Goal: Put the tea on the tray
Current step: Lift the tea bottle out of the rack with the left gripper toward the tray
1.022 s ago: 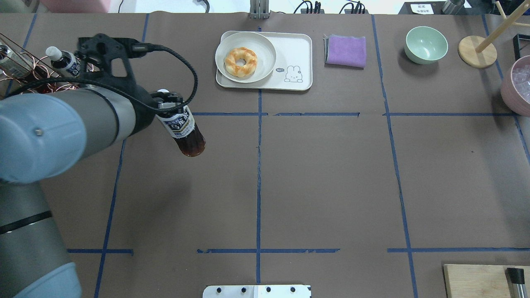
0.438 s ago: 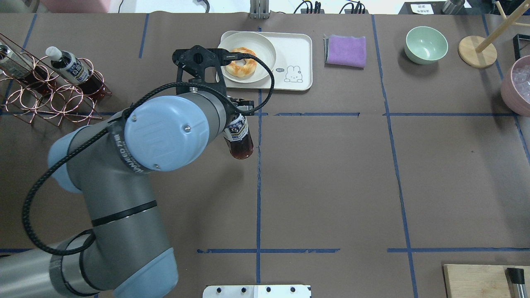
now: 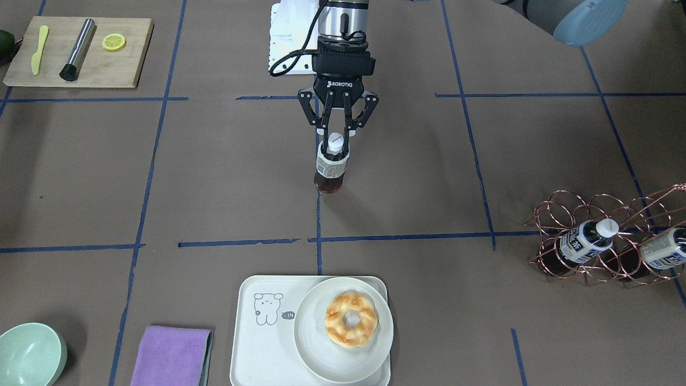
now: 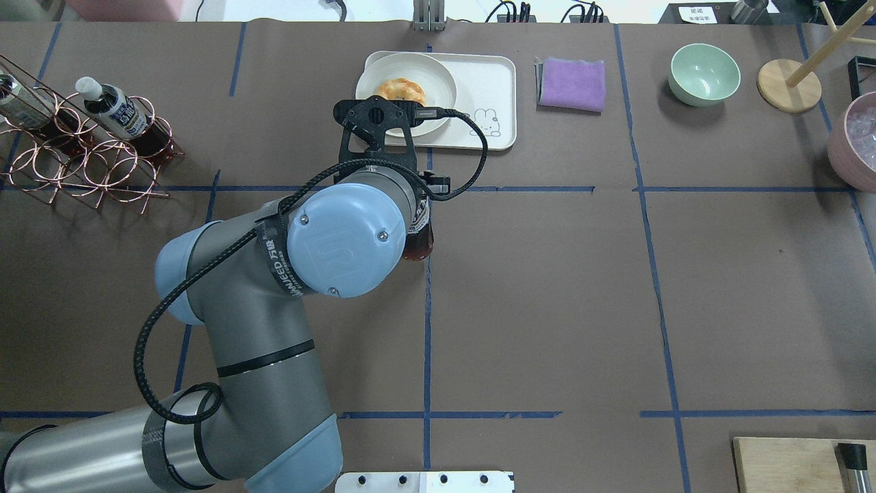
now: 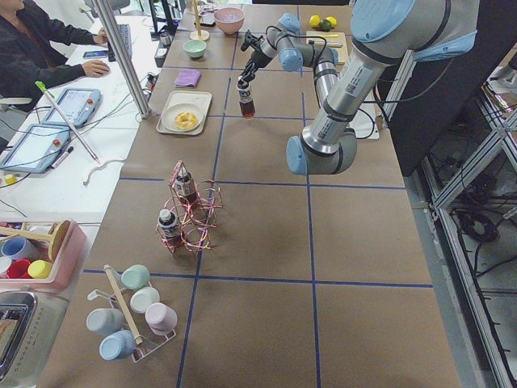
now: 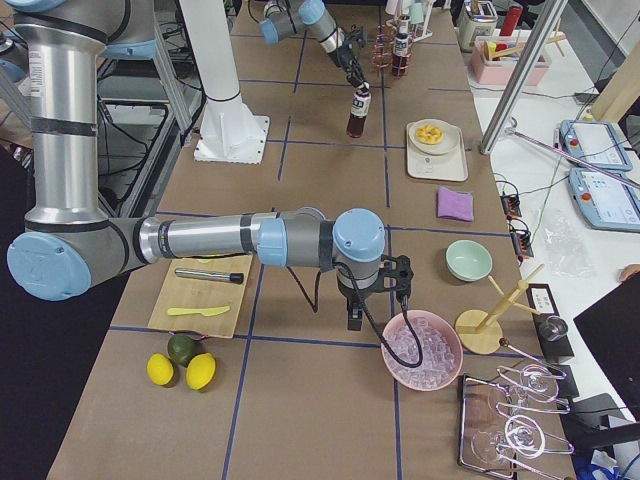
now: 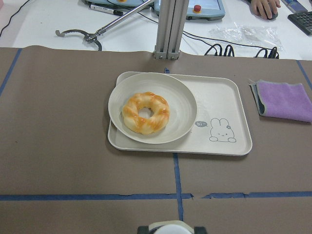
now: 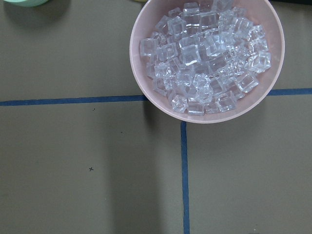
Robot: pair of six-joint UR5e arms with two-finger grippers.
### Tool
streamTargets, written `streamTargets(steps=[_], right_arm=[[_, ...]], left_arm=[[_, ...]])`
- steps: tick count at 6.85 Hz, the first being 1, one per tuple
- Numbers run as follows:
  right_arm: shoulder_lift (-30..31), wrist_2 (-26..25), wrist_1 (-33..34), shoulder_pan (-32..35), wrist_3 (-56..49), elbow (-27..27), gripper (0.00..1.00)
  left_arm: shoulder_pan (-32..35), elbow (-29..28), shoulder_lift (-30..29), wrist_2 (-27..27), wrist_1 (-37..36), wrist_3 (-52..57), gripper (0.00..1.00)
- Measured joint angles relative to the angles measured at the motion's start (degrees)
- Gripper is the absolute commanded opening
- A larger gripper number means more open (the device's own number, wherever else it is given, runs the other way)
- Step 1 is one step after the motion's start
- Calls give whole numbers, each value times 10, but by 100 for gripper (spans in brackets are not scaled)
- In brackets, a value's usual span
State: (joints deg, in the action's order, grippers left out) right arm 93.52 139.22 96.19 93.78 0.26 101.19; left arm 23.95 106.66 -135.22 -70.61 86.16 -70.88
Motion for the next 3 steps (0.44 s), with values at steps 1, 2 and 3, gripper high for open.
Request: streamTargets(steps=[1, 2, 3], right_arm=[[0, 0, 0, 0, 0, 0, 100], [0, 0, 0, 0, 0, -1, 100], [0, 0, 0, 0, 0, -1, 100]], left_arm=[[-2, -7, -4, 3, 1, 4, 0], [-3, -17, -11, 4, 2, 8, 0], [-6, -25, -15, 4, 5, 9, 0]])
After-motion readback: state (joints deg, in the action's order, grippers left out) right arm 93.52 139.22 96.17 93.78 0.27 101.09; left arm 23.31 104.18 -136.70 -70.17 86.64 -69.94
